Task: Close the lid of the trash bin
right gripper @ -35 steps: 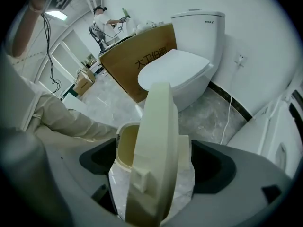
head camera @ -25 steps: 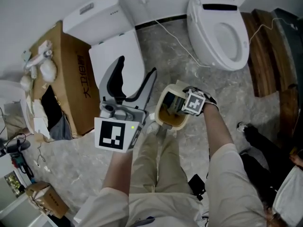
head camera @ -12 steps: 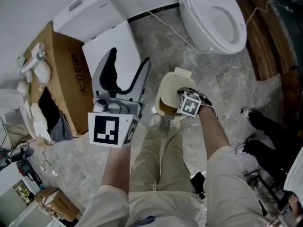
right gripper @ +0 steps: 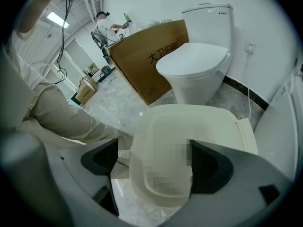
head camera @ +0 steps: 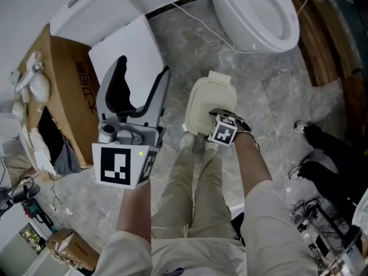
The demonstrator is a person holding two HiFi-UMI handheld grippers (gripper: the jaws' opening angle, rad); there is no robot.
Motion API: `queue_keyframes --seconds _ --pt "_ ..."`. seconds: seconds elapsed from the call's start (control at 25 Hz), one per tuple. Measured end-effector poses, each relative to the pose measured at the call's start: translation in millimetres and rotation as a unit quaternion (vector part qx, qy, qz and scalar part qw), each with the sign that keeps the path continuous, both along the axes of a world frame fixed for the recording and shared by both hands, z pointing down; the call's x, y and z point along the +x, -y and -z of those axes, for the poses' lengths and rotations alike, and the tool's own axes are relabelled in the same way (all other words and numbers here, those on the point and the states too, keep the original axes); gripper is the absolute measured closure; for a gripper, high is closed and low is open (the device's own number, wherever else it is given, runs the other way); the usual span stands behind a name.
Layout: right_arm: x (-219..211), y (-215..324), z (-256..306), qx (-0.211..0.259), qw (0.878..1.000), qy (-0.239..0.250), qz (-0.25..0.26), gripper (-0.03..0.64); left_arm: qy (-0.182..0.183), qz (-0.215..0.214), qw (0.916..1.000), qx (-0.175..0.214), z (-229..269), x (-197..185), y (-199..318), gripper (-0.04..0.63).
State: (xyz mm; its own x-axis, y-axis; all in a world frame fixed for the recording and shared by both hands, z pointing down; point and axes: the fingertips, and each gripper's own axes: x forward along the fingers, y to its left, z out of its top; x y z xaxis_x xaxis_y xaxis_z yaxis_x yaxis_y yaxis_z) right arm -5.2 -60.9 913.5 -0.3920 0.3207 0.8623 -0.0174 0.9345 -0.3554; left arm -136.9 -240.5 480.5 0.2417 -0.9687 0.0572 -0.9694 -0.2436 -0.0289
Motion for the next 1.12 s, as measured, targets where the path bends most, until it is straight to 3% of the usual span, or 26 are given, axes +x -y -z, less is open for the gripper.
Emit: queue_keyframes --seconds 1.12 --pt "-0.7 -26.9 -52.0 -0.004 1.000 -0.022 0.000 0.134 0.001 0.004 1.0000 -0.004 -30.9 -10.6 -5.9 0.298"
